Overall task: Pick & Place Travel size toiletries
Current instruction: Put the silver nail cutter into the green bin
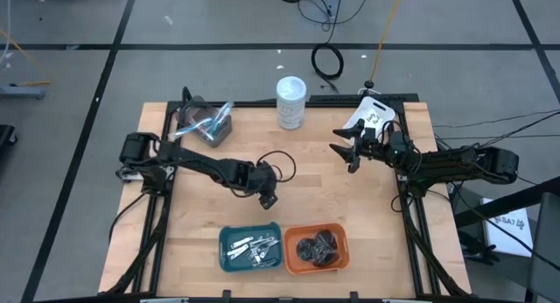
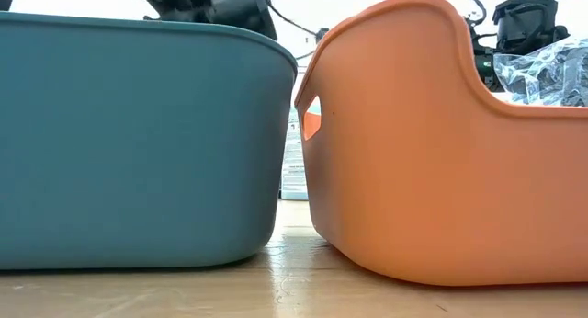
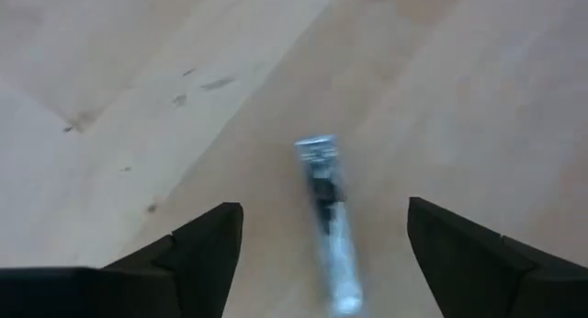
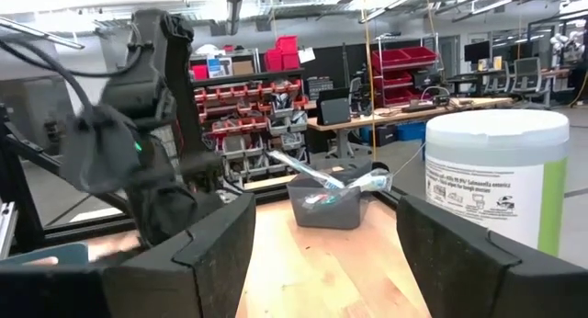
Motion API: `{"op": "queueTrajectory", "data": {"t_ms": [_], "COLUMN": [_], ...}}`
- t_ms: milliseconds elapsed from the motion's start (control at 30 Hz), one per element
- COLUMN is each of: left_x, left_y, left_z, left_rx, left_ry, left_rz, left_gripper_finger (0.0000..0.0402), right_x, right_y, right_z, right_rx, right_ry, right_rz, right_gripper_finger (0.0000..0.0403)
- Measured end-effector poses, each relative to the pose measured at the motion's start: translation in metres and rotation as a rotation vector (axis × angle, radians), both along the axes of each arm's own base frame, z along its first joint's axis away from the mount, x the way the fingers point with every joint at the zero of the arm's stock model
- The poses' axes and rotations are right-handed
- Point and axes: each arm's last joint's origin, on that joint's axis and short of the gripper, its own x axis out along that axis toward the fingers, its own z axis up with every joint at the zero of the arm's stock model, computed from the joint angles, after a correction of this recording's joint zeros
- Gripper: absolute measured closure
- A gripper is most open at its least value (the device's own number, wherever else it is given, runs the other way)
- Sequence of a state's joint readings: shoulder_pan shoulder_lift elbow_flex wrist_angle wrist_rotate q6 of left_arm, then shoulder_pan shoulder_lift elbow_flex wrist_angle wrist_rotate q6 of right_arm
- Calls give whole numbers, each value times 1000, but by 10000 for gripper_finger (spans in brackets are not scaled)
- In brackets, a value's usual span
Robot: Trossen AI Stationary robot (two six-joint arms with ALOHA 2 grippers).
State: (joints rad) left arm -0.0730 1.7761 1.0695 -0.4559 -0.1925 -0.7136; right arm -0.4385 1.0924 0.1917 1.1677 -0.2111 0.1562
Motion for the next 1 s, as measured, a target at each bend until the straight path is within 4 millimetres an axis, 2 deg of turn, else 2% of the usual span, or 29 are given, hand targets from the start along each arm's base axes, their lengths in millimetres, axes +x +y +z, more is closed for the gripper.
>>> {"op": "queueTrajectory", "data": {"t_ms": [133, 333, 533, 700, 1000], "left_x": [3, 8, 7, 5, 4], "left_y": [7, 10, 8, 8, 6], "left_z": [-19, -38, -40, -40, -39], "left_rx": [5, 23, 20, -6, -35], "left_ry": [62, 96, 107, 125, 132], "left_rz": [20, 33, 39, 50, 21], "left_gripper_finger": [98, 118, 150, 201, 334], "right_x": [0, 0, 0, 0, 0], "right_y": [0, 0, 0, 0, 0], "right_z": [0, 0, 0, 0, 0], "right_rx": [1, 3, 4, 4, 5], "right_ry": [-1, -1, 1, 1, 2], "right_rz": [0, 0, 0, 0, 0], "right_gripper_finger": [152, 152, 152, 152, 152]}}
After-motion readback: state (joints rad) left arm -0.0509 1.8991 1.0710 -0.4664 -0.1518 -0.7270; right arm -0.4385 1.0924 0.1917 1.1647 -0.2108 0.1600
